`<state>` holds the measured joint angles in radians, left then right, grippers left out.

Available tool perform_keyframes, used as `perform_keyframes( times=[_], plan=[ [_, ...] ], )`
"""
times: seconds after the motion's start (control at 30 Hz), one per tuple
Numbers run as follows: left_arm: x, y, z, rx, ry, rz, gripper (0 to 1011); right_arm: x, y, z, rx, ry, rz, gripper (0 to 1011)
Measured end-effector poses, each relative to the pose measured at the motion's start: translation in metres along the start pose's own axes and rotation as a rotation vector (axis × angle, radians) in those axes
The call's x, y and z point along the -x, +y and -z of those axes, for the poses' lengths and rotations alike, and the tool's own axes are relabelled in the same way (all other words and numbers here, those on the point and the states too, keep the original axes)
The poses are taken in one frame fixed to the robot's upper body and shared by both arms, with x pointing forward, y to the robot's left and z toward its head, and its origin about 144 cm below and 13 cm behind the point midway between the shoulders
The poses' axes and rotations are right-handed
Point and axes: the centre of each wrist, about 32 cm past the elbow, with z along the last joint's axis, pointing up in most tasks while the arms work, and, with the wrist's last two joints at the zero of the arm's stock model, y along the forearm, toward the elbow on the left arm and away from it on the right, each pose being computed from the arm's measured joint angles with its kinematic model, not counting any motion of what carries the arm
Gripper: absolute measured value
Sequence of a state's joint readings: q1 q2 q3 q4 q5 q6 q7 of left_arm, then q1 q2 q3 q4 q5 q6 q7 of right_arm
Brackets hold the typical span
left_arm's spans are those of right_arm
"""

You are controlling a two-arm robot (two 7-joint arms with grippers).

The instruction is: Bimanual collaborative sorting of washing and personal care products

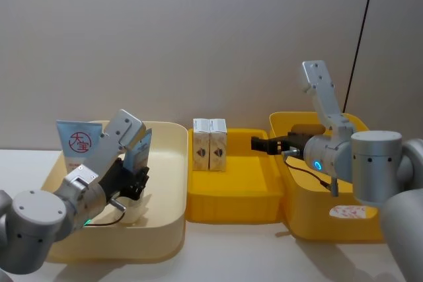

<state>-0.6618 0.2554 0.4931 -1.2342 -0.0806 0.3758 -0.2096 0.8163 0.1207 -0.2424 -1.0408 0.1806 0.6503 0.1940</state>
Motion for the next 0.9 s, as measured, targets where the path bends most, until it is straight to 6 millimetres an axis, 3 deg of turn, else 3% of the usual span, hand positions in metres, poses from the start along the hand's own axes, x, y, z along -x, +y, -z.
perform_keyframes(
  times=[0.27,0.9],
  plan=[
    [-0.007,0.006,-0.009,0.039,-0.004,-0.015,311,0.0,0.0,0.0,0.0,0.0,0.0,1001],
    [-0.027,0.034,-0.06,0.263,0.007,-0.044,311,0.0,0.0,0.0,0.0,0.0,0.0,1001]
  ],
)
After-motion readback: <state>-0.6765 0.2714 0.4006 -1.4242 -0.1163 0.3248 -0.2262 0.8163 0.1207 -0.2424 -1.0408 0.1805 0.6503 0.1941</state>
